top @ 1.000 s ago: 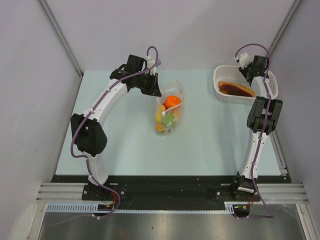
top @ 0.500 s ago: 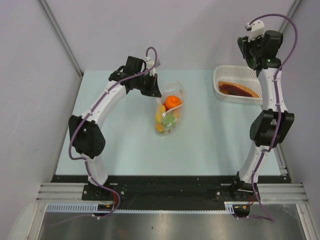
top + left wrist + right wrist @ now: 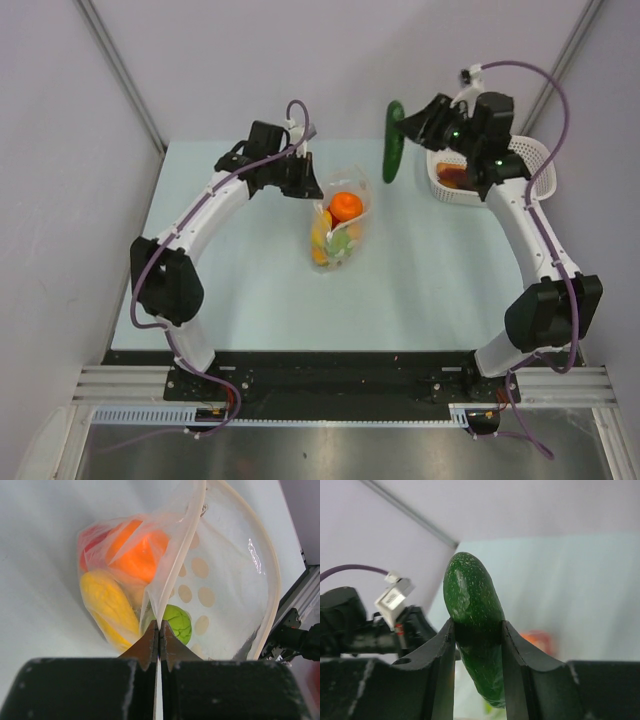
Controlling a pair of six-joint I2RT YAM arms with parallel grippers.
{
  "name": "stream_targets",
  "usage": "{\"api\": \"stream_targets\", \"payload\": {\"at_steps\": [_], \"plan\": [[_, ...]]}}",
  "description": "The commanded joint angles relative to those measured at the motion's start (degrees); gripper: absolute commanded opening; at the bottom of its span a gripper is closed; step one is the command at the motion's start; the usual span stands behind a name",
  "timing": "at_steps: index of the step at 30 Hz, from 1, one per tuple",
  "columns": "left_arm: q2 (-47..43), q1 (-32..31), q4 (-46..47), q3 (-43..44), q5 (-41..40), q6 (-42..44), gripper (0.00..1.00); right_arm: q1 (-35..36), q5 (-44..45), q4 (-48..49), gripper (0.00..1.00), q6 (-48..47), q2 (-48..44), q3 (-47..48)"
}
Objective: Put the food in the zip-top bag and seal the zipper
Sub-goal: Pick up the fake vegetable from the bin, then place the fake vegetable in the zipper food storage bag.
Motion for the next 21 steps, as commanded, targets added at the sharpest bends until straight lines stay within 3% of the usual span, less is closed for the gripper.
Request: {"api": "stream_targets", "payload": {"at_steps": [1, 5, 13, 21], "plan": [[-5.53, -0.33, 4.16, -2.66, -0.56, -2.42, 0.00, 9.33, 5.59, 3.56, 0.00, 17.42, -3.51, -3.08], [-6.67, -0.42, 4.78, -4.24, -0.83, -3.30, 0.00, 15.57, 13.41, 0.39, 0.00, 16.92, -3.51, -2.90], [-9.31, -0.42, 7.85, -8.37, -1.00, -5.24, 0.00, 22.78, 18.00, -0.41, 0.00, 13.66, -4.13, -10.37], [-10.63, -0.42, 9.61, -10.48, -1.00, -6.12, 0.00, 23.75, 24.95, 1.95, 0.00, 8.38, -4.74, -15.56]]}}
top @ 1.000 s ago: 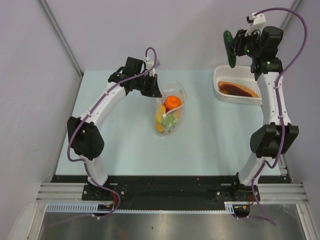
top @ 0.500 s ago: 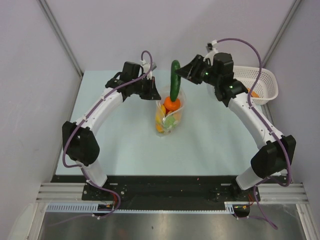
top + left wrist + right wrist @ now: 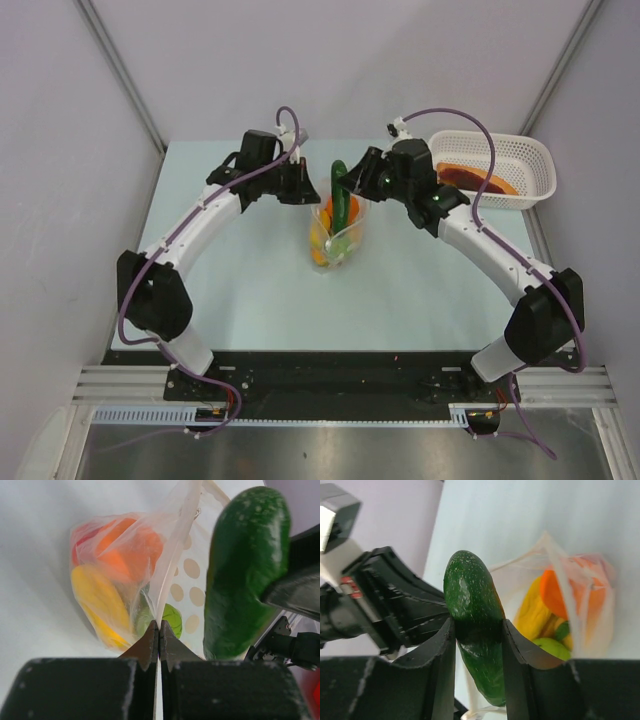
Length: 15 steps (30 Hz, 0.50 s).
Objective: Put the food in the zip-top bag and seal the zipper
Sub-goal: Place the fake vegetable in the zipper food storage bag.
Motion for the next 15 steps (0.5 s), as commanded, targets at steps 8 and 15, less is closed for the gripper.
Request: {"api": "stream_targets", "payload": {"at_steps": [8, 15], "plan": [[-3.83, -0.35, 3.58, -0.96, -1.14, -2.32, 0.01, 0.37, 1.90, -6.45, 0.00, -3.97, -1.39, -1.90], [-3.57, -0.35, 3.76, -1.22, -0.70, -3.29, 0.00, 0.28, -1.00, -6.11, 0.64, -7.22, -0.95, -0.67]]}}
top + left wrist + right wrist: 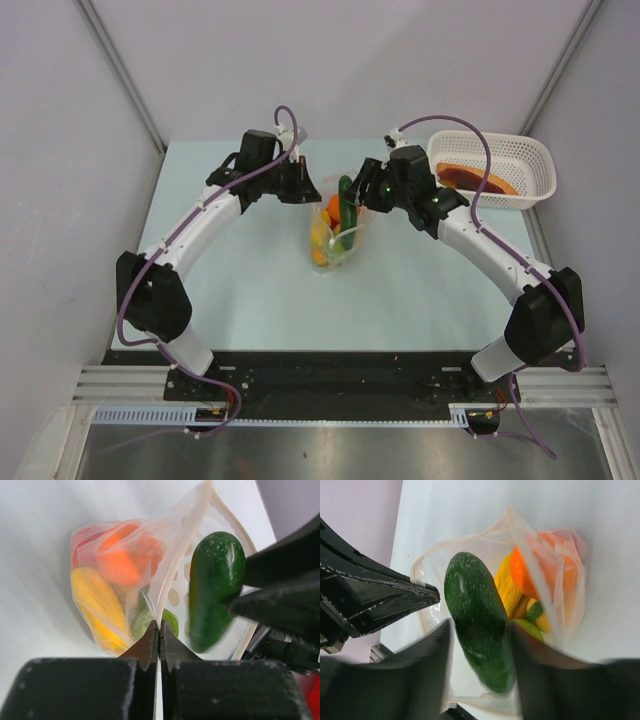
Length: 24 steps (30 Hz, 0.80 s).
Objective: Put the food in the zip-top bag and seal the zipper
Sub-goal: Place the fake vegetable in the zipper food storage bag, then zip the zipper food storage bag at the center of the board.
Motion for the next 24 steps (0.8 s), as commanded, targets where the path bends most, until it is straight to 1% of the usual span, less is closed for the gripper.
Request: {"api": "stream_targets", "payload": {"at_steps": [1, 2, 7, 9, 10, 11, 12, 14, 16, 18, 20, 21, 23, 24], "plan": [[-3.26, -0.29, 1.97, -0.22, -0.22, -1.32, 0.00, 0.22, -2.51, -0.85, 0.73, -3.53, -1.22, 2.78], [-3.44, -0.29, 1.79, -0.39, -0.22, -1.32, 0.00, 0.04, -3.39, -0.33, 0.80, -4.49, -1.57, 3.40], [-3.71, -0.29, 1.36, -0.65, 0.31, -1.23, 0.00, -1.45, -7.26, 0.91, 0.82, -12.05, -6.31, 5.60], [-4.06, -0.38, 1.35, -0.92, 0.92, -0.97, 0.01, -2.24, -7.53, -1.54, 0.83, -14.60, -9.03, 5.60], [-4.14, -0.38, 1.18, -1.01, 0.84, -0.79, 0.01, -2.59, -6.57, -3.12, 0.82, -18.09, -9.65, 5.52], [-4.32, -0.46, 1.18, -1.27, 0.84, -0.70, 0.01, -2.77, -4.38, -7.57, 0.78, -19.69, -10.53, 5.60], [-4.50, -0.55, 1.18, -1.36, 1.18, -0.62, 0.00, -2.95, 0.60, -9.96, 0.76, -21.01, -10.45, 5.52], [-4.67, -0.73, 1.44, -1.53, 1.45, -0.35, 0.01, -4.78, 2.58, -15.58, 0.75, -22.96, -9.23, 5.34], [-4.58, -0.90, 1.70, -1.45, 1.54, -0.09, 0.01, -6.02, 1.09, -18.24, 0.74, -22.35, -7.55, 5.25], [-4.24, -1.25, 1.53, -1.18, 1.54, 0.00, 0.01, -7.51, -5.22, -19.48, 0.75, -20.68, -5.18, 5.16], [-3.88, -1.61, 1.00, -0.57, 1.54, 0.26, 0.00, -7.43, -8.65, -18.61, 0.73, -20.24, -3.77, 5.08], [-3.97, -1.69, 0.92, -0.48, 1.54, 0.44, 0.00, -7.26, -12.06, -17.99, 0.72, -20.32, -2.11, 4.99], [-4.14, -2.22, 0.48, -0.22, 1.71, 0.44, 0.00, -7.25, -14.37, -16.24, 0.70, -20.24, -0.35, 4.90], [-4.15, -2.40, 0.21, -0.21, 1.89, 0.53, 0.00, -7.60, -17.08, -15.45, 0.68, -20.32, 1.23, 4.90]]}}
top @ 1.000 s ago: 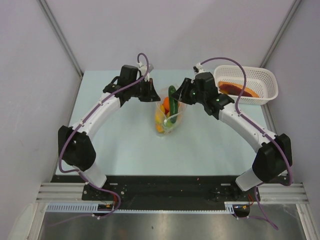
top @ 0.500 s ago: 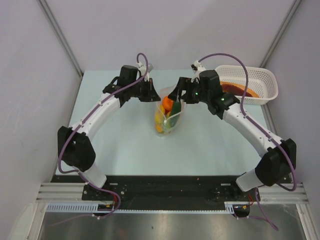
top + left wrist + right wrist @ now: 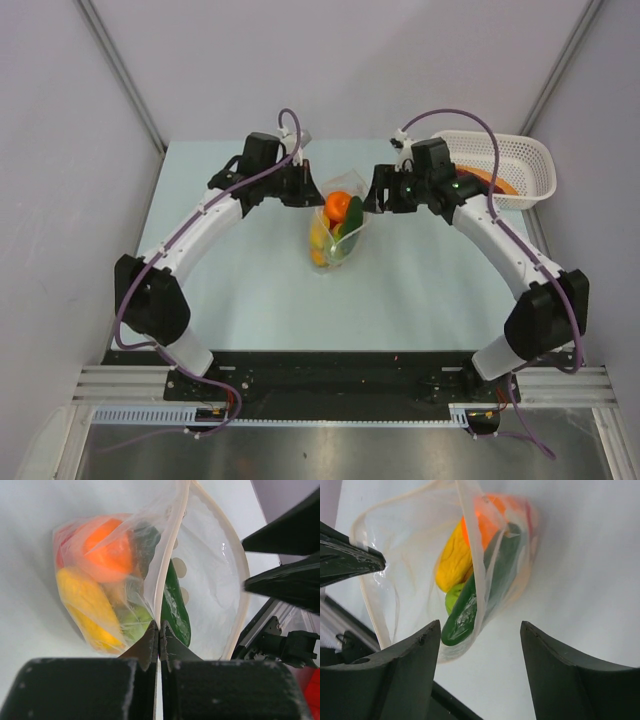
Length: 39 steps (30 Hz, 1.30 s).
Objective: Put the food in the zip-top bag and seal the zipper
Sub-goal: Zip the zipper food storage bag at the center of the board.
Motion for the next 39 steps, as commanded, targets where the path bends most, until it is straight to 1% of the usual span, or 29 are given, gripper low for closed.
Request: {"api": "stream_targets", "payload": {"at_steps": [1, 3, 4, 5, 6, 7, 8, 9, 10, 11, 12, 13, 14, 15, 16, 17, 18, 19, 20, 21, 23, 25, 26, 28, 33, 37, 39], "plan": [[-3.42, -1.59, -0.14, 0.70, 1.56, 1.07, 0.00, 0.05, -11.07, 2.91, 0.66, -0.78, 4.15, 0.24], [-4.22, -2.38, -0.23, -0.17, 1.39, 1.42, 0.00, -0.39, -14.67, 5.21, 0.56, 0.79, 5.55, 0.42], [-4.91, -3.25, -0.31, -0.79, 1.47, 1.60, 0.00, -0.40, -16.16, 7.22, 0.45, 1.15, 6.78, 0.86], [-5.18, -3.70, -0.84, -0.88, 2.69, 1.95, 0.00, -0.48, -18.96, 7.68, 0.11, 1.24, 7.57, 1.38], [-5.62, -4.14, -1.19, -0.88, 3.57, 3.35, 0.00, -0.83, -20.38, 7.68, 0.00, -0.07, 8.28, 2.34], [-6.15, -5.27, -1.54, -0.36, 4.80, 4.58, 0.01, -1.18, -21.09, 6.29, 0.00, -1.30, 9.59, 5.05], [-6.50, -6.07, -4.16, 0.26, 7.42, 6.50, 0.03, -1.80, -25.10, 5.67, 0.00, -3.05, 10.12, 6.56], [-6.76, -6.86, -5.57, 0.96, 8.23, 11.40, 0.08, -2.58, -27.23, 5.22, 0.00, -5.85, 10.57, 7.70], [-7.29, -8.00, -6.72, 1.49, 8.68, 13.71, 0.12, -3.81, -28.21, 4.79, 0.00, -7.01, 11.61, 8.58], [-8.69, -8.18, -7.60, 1.41, 10.07, 18.08, 0.17, -4.26, -30.22, 3.13, 0.00, -8.94, 12.67, 11.90], [-9.31, -8.18, -9.26, 1.23, 10.17, 20.30, 0.28, -4.35, -31.63, 0.76, 0.00, -12.35, 14.42, 14.28], [-9.84, -8.01, -10.41, 1.75, 9.65, 22.50, 0.33, -4.52, -32.69, -4.92, 0.00, -17.43, 16.09, 17.18], [-10.19, -7.83, -11.99, 2.63, 9.56, 28.70, 0.39, -4.53, -34.96, -7.15, 0.00, -20.18, 19.41, 21.38], [-10.28, -7.75, -15.92, 3.68, 9.13, 32.24, 0.57, -4.61, -35.77, -9.09, 0.00, -22.21, 20.93, 23.34], [-10.46, -7.74, -17.44, 5.52, 8.60, 35.58, 0.64, -4.70, -36.65, -12.15, 0.00, -26.40, 22.25, 24.75], [-11.07, -7.74, -18.50, 6.06, 7.90, 41.97, 0.69, -4.44, -38.48, -13.75, 0.00, -28.45, 25.13, 26.24], [-11.42, -7.57, -19.29, 6.41, 7.37, 44.99, 0.75, -4.35, -38.85, -15.59, 0.00, -30.03, 26.64, 29.74], [-11.69, -7.48, -19.21, 6.33, 7.19, 47.63, 0.76, -4.35, -39.46, -18.48, 0.00, -31.53, 28.31, 31.25], [-12.04, -7.48, -19.21, 6.15, 7.19, 52.79, 0.77, -4.26, -41.04, -19.99, 0.00, -33.55, 29.80, 33.18], [-12.30, -7.48, -19.47, 6.06, 8.06, 55.63, 0.77, -4.18, -41.57, -22.44, 0.00, -34.52, 32.60, 36.25], [-12.30, -7.48, -19.30, 5.80, 8.85, 62.29, 0.77, -3.74, -41.67, -24.13, 0.00, -36.02, 34.73, 39.08], [-11.95, -7.48, -19.82, 5.54, 11.82, 66.62, 0.77, -3.73, -42.28, -24.40, 0.00, -35.76, 36.93, 41.54], [-11.87, -7.57, -20.00, 5.19, 12.80, 70.82, 0.77, -3.73, -42.63, -24.31, 0.00, -35.68, 37.37, 42.07], [-12.04, -7.74, -18.08, 2.48, 12.99, 73.92, 0.77, -3.65, -42.98, -24.05, 0.00, -35.85, 38.08, 43.04], [-10.20, -8.36, -9.73, -1.49, 9.04, 83.50, 0.75, -3.56, -43.60, -23.70, 0.00, -35.50, 38.60, 44.01], [-4.15, -8.53, -10.95, 0.96, 7.89, 91.06, 0.72, -3.65, -44.22, -23.52, 0.00, -35.85, 38.43, 44.19], [-2.38, -8.97, -9.29, 1.23, 6.05, 91.16, 0.71, -3.56, -44.57, -23.96, 0.00, -36.29, 38.34, 44.28]]}}
